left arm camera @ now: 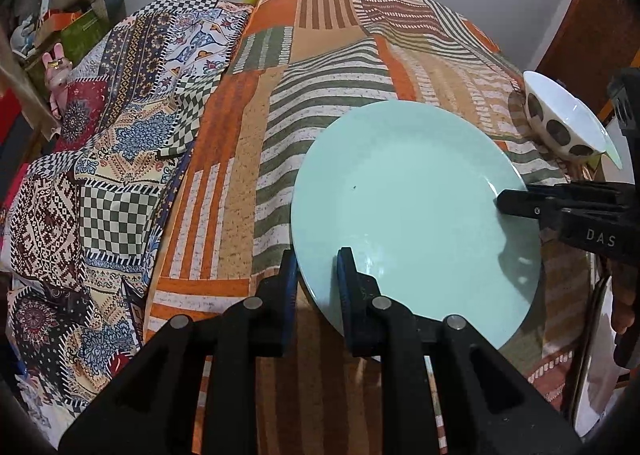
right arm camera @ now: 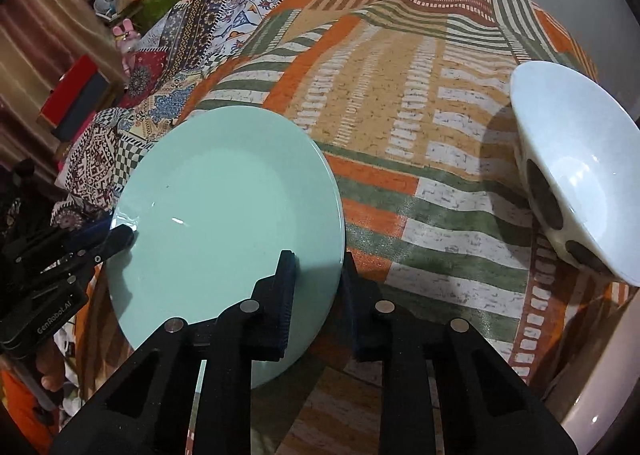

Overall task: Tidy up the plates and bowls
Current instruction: 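Lift the mint-green plate off the bedspread with both grippers, then carry the mint-green plate with both grippers over the white plate stack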

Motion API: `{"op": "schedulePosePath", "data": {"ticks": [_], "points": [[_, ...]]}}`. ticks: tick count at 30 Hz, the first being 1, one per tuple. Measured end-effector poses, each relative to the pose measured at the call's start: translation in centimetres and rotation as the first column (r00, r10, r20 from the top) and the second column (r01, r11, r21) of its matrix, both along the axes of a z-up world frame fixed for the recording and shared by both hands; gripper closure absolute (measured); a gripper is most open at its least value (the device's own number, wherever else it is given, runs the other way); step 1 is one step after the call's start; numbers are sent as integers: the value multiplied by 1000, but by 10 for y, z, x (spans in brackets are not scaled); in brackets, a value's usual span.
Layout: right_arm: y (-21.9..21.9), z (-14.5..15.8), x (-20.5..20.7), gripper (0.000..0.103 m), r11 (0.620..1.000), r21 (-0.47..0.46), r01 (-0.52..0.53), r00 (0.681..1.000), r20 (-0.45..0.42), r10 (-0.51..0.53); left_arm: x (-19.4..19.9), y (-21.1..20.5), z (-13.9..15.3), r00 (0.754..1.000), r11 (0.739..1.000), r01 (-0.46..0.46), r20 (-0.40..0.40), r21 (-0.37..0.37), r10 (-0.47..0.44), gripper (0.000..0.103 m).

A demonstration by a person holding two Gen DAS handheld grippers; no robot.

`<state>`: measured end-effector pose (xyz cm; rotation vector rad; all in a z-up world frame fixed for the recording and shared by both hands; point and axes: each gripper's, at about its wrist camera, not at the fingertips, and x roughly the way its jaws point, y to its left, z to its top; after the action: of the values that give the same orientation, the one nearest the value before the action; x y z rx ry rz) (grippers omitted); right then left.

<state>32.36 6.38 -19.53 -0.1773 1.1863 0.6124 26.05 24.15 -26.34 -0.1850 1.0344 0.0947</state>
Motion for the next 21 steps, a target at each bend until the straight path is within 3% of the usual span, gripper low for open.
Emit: {"op": "schedulePosePath", "data": {"ticks": [8,21], "points": [[-18,19,-16,84,1000,9,-5,998,59,5,-14,-10,12,1000,999,10,9,-37,-9,85],[-59,79,-61,84,994,111,21,981,190,-42,-68,-47,86,991,999,43,128,-17,-41,85]]}}
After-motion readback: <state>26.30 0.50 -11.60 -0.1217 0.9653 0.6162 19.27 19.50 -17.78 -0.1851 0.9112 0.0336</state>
